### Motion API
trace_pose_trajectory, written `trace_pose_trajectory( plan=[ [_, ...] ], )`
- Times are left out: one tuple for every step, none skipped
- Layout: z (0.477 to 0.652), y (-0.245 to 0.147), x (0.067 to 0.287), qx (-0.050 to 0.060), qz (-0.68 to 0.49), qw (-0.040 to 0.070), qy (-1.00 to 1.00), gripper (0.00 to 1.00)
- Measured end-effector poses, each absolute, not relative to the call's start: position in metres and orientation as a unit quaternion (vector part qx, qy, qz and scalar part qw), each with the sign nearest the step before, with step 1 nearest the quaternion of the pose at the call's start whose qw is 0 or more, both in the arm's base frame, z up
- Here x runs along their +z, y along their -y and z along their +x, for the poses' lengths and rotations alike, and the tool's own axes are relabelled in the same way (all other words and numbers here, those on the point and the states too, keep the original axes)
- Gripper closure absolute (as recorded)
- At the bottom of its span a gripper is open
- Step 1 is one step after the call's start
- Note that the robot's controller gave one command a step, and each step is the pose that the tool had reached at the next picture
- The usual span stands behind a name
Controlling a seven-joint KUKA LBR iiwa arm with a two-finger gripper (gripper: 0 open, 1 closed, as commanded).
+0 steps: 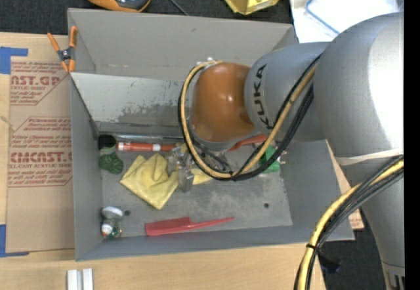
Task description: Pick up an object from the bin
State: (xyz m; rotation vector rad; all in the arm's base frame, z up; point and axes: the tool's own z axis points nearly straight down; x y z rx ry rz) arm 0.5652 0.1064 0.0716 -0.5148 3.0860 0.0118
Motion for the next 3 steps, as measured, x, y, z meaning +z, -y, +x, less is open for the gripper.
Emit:
trace_pose_trajectory(
  plan=[
    [0.565,-0.107,0.079,0.004,-0.165,0.006,-0.986,1.0],
    [0.564,-0.107,0.116,0.004,-0.165,0.004,-0.986,1.0],
    [0.563,-0.107,0.147,0.004,-0.165,0.004,-0.986,1.0]
  ],
)
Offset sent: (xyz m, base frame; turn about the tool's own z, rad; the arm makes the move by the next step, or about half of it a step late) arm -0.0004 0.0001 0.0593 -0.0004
